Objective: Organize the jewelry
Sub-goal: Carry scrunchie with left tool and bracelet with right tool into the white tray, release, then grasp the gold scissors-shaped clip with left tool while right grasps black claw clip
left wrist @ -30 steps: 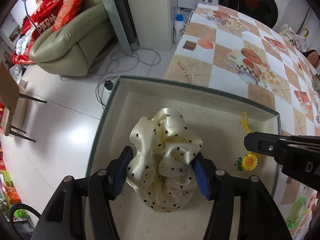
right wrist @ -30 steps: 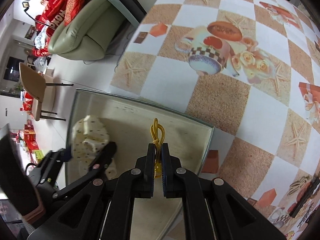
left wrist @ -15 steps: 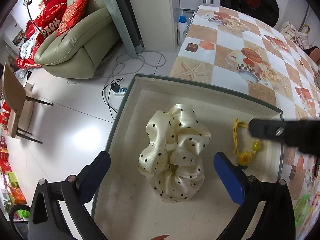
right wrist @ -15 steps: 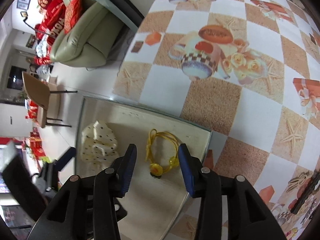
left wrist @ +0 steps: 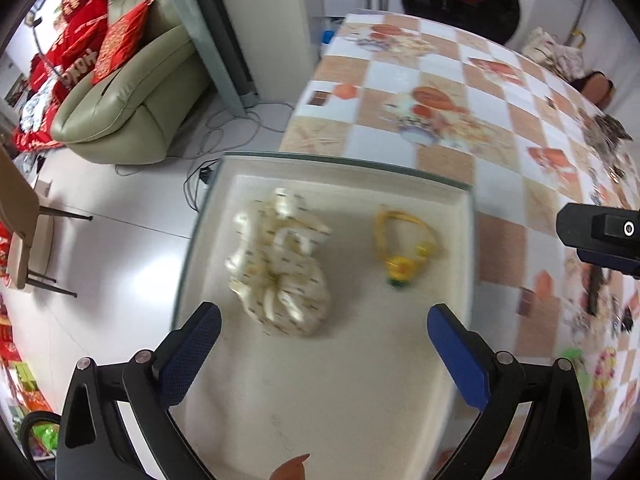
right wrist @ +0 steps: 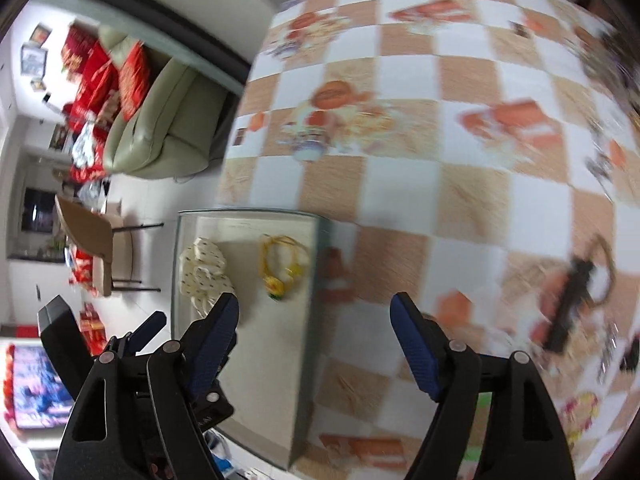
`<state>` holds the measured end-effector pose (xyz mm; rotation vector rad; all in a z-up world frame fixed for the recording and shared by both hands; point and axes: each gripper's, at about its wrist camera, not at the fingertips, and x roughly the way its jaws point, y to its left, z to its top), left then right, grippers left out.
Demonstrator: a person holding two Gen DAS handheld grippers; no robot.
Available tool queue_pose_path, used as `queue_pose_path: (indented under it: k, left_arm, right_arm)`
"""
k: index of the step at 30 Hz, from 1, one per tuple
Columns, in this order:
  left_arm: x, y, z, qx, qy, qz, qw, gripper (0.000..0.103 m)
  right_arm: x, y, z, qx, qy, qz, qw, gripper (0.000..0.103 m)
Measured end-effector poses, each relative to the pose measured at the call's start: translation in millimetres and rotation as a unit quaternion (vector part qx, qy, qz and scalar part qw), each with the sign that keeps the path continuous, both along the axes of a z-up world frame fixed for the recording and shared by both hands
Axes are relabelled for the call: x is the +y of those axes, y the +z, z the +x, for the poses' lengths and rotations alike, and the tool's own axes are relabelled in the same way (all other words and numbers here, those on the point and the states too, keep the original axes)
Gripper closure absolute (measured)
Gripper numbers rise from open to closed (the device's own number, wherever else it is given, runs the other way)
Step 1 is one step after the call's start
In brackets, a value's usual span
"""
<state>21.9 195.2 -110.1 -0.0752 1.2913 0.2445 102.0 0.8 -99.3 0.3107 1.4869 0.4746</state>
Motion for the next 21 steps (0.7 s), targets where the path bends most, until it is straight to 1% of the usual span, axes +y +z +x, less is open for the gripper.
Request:
queue_pose_path:
  k: [2,4,9,14,15,16,17,21]
  left_arm:
    - [-14,5,-2,0.001,-0.008,0.003,1.0000,0.000]
    - [-29,10,-2,0.001,-0.019,-0.002,0.9998,0.000]
    - [-68,19,-1,0.004,-0.059,-0.002,0.9983,0.000]
    - [-113,23,0,0.008,-0.112,0.003,0.9937,0.000]
    - [-121,23,1,0.009,-0.120,0.002,0.9927,0.000]
    - [-130,24,3,0.011,-0.129,0.000,0.9915,0.000]
    - [-138,24,3,0.012,-0.136,-0.001,0.9907,0.000]
    - [-166,23,7,0.014,-0.156,-0.004,0.9876,0.000]
  right_arm:
    - [-23,2,-7,0.002,-0.021,-0.002,1.000,0.022]
    - [-47,3,-15,0.004,-0.045,-0.006,0.999,0.013]
    - [-111,11,-34,0.003,-0.107,-0.012,0.994,0.012]
    - [-172,15,-54,-0.002,-0.163,-0.023,0.986,0.011]
    - [-183,15,-58,-0.003,-0.172,-0.026,0.985,0.009]
    - [-196,16,-64,-0.007,-0.183,-0.032,0.983,0.002]
    - [-205,16,-68,-0.010,-0.190,-0.036,0.981,0.000]
    - [-243,15,-82,-0.021,-0.212,-0.057,0.975,0.000]
